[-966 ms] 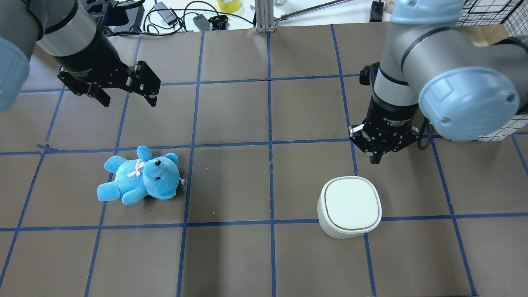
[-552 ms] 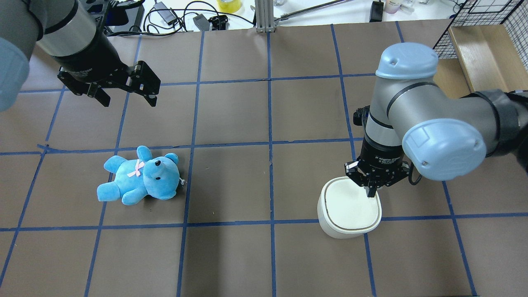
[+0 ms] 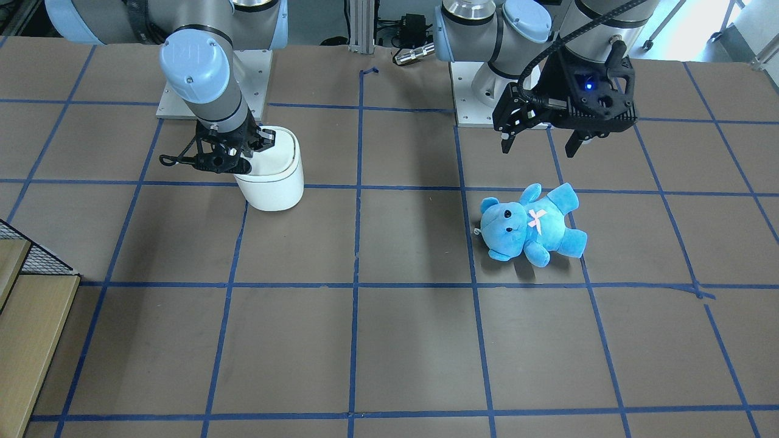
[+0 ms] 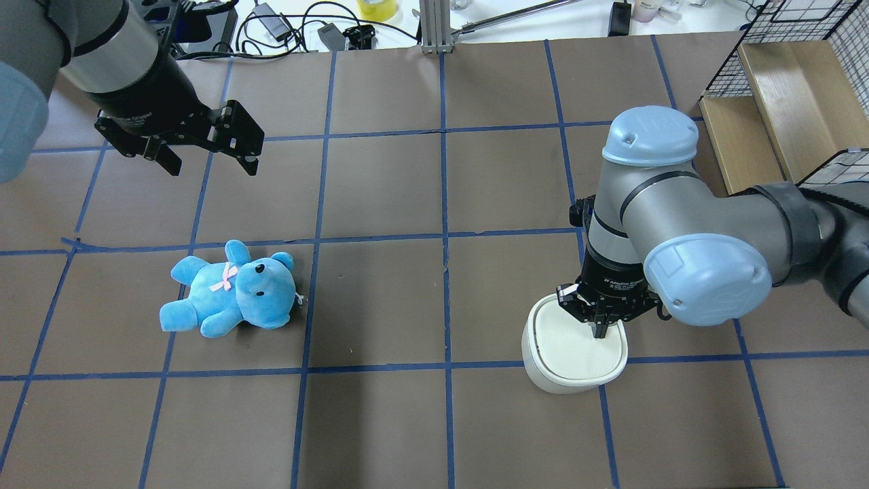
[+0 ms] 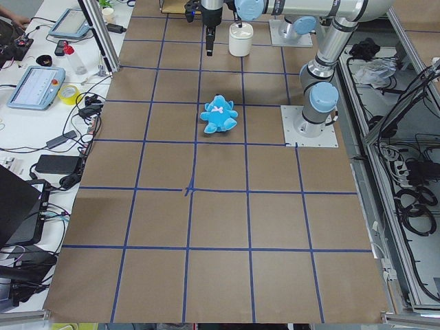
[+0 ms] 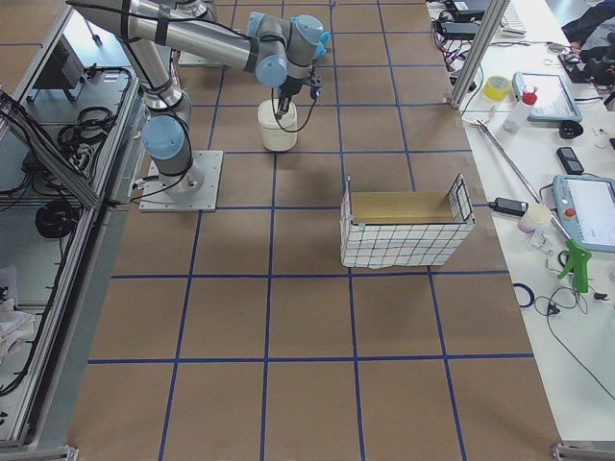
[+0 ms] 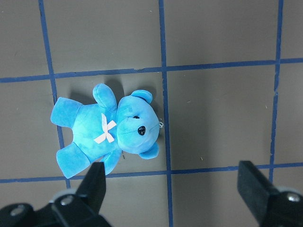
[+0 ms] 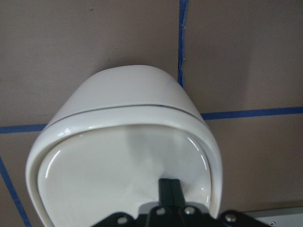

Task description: Open trash can with right arm

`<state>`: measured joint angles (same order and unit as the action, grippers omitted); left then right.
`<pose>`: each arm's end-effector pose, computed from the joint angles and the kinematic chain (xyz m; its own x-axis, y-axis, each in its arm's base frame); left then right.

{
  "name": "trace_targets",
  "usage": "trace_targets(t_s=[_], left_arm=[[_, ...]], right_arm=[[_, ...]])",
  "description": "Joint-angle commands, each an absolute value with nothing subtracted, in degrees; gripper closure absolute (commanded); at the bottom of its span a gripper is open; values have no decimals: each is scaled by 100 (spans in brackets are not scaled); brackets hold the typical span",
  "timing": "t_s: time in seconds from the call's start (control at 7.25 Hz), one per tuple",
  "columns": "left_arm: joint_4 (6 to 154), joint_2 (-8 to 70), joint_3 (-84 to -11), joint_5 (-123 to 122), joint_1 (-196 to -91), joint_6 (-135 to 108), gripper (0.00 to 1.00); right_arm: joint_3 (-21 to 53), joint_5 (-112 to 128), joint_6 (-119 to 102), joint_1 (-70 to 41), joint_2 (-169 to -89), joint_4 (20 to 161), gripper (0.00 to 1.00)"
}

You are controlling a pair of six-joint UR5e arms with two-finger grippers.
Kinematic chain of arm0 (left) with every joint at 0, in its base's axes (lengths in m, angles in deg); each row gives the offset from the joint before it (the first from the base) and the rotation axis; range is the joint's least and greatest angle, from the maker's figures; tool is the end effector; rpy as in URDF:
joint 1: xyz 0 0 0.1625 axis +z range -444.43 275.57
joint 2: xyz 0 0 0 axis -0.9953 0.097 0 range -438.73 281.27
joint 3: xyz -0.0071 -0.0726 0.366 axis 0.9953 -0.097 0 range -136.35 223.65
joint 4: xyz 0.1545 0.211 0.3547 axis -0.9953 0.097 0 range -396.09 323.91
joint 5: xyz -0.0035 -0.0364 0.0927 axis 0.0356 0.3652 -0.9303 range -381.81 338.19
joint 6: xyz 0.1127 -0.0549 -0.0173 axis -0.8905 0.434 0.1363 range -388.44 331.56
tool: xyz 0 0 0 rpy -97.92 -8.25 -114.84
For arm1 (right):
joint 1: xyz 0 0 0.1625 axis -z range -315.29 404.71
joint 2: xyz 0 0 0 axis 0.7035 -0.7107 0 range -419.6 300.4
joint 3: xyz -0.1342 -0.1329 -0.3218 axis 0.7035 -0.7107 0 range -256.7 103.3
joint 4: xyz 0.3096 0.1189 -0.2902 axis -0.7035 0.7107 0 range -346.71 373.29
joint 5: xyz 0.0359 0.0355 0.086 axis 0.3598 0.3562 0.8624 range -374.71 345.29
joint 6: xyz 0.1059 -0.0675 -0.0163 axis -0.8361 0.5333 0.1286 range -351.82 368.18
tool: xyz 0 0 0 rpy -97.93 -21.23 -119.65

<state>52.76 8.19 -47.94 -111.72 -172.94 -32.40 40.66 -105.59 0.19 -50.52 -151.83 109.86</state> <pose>-0.1203 -0.5085 0.4242 -0.9991 0.0430 -0.0016 0.0430 0.9980 -0.0459 0.1692 -0.4062 0.2052 -0.9976 0.0361 0.0587 0.0527 0.9482 0.3132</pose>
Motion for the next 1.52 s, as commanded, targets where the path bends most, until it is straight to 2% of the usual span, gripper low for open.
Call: trace_targets(t_s=[0.0, 0.14, 0.83, 1.38], left_arm=[[5276, 819, -4794, -11172, -17294, -3240, 0], [5276, 819, -4794, -11172, -17294, -3240, 0], [5276, 819, -4794, -11172, -17294, -3240, 0], [5276, 819, -4794, -11172, -17294, -3240, 0]], right_arm=[[3933, -10629, -35, -5056, -15249, 11005, 30], [3688, -10560, -35, -5065, -15293, 10910, 0], [1413, -10664, -26, -4977, -15189, 10512, 0], [1321, -10629, 9, -5021, -15188, 10874, 0]])
